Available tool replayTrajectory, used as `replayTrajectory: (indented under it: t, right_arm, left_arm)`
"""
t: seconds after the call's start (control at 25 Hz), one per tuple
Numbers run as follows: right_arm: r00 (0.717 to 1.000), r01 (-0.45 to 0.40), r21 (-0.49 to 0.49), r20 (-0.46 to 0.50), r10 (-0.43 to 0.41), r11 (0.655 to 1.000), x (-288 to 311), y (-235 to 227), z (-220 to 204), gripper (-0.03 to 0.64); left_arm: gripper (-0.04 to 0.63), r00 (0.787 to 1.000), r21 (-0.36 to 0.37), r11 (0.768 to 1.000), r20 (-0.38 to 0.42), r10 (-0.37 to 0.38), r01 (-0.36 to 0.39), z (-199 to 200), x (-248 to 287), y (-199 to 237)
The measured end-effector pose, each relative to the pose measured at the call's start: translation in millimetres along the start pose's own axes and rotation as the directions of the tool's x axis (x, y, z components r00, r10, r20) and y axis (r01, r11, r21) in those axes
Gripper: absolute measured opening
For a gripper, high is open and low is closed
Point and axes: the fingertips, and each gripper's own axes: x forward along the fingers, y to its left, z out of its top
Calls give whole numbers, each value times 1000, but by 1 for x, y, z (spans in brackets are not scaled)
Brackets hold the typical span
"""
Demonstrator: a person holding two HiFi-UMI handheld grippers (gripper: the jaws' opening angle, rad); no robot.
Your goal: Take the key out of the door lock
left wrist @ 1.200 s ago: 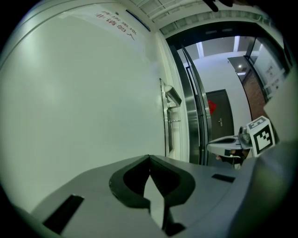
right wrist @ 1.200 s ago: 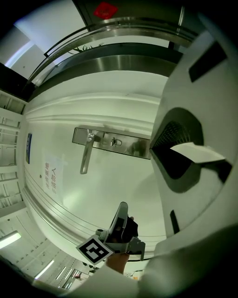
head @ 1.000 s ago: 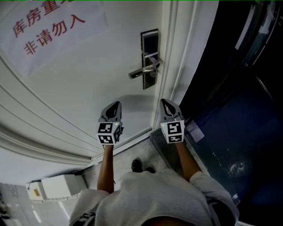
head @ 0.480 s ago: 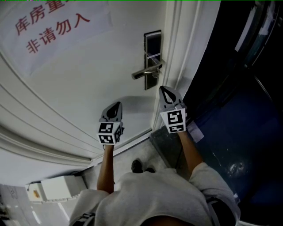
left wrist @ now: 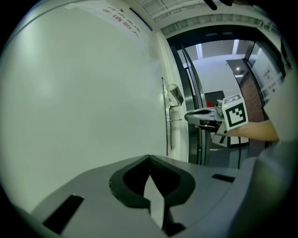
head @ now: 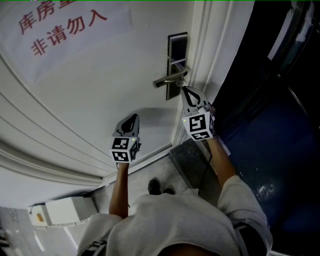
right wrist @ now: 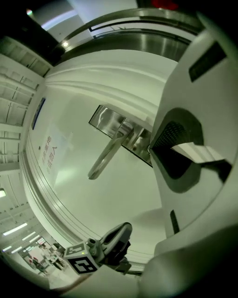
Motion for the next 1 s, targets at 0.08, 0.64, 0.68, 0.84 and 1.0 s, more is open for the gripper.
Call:
replayTrajectory:
  t: [0.08,0.64,0.68,0.84,1.0]
  right_arm:
    - [1000,-2,-115,-9,1,993,3,1,3,23]
    - [995,-52,-779,-91,-31,625,9,18,-18,23]
    - [995,-55,-792,-96,-35,607,9,18,-20,24]
    - [995,-45,-801,-89,-44,597,8,16,-22,25]
    - [997,-44,-800,-77,-31,598,7,18,-21,27]
  left_arm:
    - [18,1000,0,1000,1,-4,4,1,1,0]
    - [18,1000,6,1000,-1,-24,24,1,9,-6]
    - [18,1000,7,1000,-1,-25,25,1,9,-7]
    - [18,1000,4,1000,-1,-27,27,0,10,-8]
    - [18,1000,-1,1000,-5,-25,25,-2,10,-7]
